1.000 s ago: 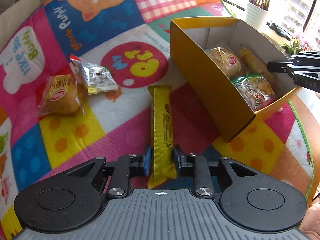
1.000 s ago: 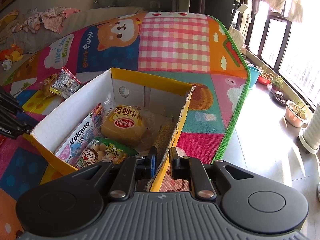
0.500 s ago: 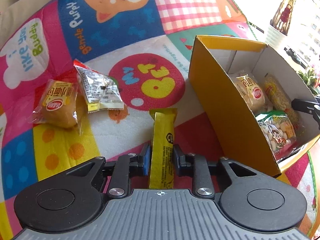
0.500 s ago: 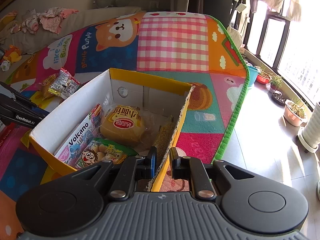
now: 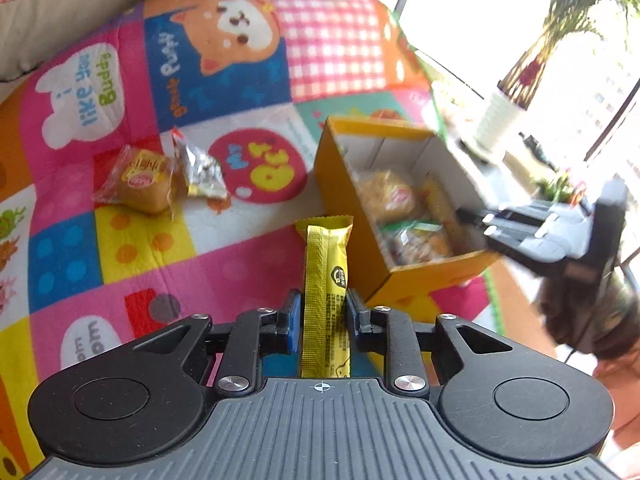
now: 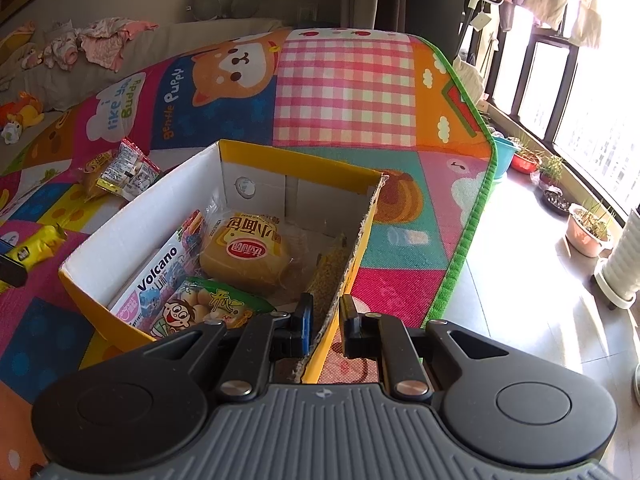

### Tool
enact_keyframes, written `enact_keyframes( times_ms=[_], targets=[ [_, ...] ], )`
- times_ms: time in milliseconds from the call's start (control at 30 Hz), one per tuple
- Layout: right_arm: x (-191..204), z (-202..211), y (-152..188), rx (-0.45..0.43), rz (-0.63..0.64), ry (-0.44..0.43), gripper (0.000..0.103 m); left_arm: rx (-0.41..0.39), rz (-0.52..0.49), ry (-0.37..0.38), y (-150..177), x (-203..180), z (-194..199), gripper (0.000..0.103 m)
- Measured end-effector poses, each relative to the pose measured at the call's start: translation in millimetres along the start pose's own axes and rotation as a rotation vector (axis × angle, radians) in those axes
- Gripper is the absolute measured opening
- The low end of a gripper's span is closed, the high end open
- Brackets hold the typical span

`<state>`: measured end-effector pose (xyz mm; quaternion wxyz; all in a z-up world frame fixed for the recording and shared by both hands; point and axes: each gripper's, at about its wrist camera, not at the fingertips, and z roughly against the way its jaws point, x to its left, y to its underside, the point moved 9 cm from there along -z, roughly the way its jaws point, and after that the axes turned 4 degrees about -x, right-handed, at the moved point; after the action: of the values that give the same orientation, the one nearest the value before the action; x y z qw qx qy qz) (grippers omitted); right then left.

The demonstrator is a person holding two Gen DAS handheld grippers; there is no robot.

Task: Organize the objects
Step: 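Carry the yellow snack bar into the yellow box and open the left tool, then move the left tool to the wrapped bread roll and grasp it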

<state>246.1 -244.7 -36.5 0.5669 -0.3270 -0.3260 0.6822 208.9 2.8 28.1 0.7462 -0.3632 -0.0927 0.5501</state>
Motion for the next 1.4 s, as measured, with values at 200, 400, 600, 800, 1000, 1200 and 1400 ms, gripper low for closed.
enact_keyframes(
  times_ms=[200, 400, 600, 800, 1000, 1200, 1400],
  targets=[
    [0, 2, 1, -0.009, -0.007, 0.0, 0.013, -0.205, 0.088, 0.151, -66, -40, 57, 0.026],
    [-1, 3, 1, -0.017, -0.019, -0.008, 0.013, -0.206, 0.141, 0.225, -105, -72, 14, 0.026],
    [-3, 3, 1, -0.021, -0.029, -0.016, 0.013, -0.132, 0.145, 0.227, -108, -92, -59, 0.027],
    [-3, 3, 1, -0.022, -0.023, -0.019, 0.014, -0.092, 0.21, 0.259, -103, -93, -93, 0.028],
    [-2, 2, 1, -0.021, -0.026, -0.02, 0.014, -0.103, 0.235, 0.222, -102, -70, -88, 0.028],
    [-2, 2, 1, -0.02, -0.023, -0.016, 0.014, -0.1, 0.249, 0.139, -87, -28, -76, 0.028],
    [-1, 2, 2, -0.014, -0.015, -0.01, 0.014, -0.126, 0.118, -0.145, -59, 36, -59, 0.028]
  ],
)
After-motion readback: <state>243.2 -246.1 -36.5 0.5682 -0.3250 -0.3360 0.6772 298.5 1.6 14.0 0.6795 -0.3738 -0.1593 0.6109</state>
